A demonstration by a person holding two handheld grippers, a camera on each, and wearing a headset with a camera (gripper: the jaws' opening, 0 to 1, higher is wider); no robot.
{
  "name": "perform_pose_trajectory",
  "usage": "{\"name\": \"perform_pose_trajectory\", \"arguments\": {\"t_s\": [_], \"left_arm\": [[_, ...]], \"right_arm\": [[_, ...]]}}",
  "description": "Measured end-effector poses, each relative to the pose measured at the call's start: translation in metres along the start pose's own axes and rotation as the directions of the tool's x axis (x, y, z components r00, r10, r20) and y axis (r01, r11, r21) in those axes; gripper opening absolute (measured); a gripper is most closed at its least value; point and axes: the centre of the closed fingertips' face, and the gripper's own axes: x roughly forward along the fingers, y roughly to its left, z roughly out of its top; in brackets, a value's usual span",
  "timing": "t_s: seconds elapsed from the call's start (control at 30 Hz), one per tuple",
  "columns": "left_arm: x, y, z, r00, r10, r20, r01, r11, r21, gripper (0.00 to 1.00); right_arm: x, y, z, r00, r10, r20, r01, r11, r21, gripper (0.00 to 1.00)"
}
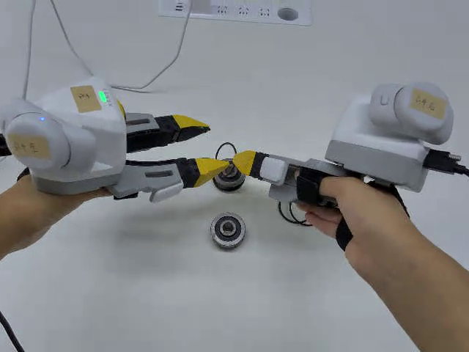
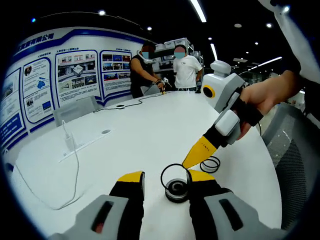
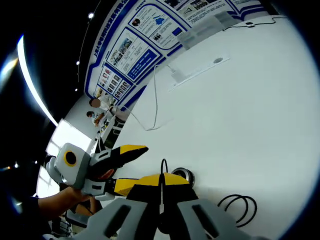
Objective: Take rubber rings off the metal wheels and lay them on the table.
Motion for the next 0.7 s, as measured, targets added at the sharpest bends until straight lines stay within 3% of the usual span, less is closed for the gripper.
{"name": "perform_pose_trajectory", "arguments": {"t_s": [0.2,0.37,0.5,0.7], "left_arm": [[-0.002,0.002,0.011,0.9996,0.014,0.026,-0.014,1.0,-0.006,0.41],[0.0,0.004,0.014,0.9989,0.037,0.028,-0.036,0.999,-0.007,0.54],[-0.001,0.0,0.017,0.9989,0.032,0.036,-0.031,0.999,-0.006,0.54],[-0.001,-0.003,0.015,0.9993,0.024,0.029,-0.024,1.0,-0.004,0.55]], "right_arm": [[-0.022,-0.016,0.016,0.9985,-0.025,0.048,0.023,0.999,0.046,0.01],[-0.041,-0.036,0.017,0.9956,-0.07,0.063,0.065,0.995,0.075,0.01],[-0.054,-0.05,0.008,0.9938,-0.091,0.063,0.08,0.985,0.151,0.01],[-0.061,-0.057,-0.014,0.9931,-0.113,0.03,0.106,0.975,0.193,0.02]]}}
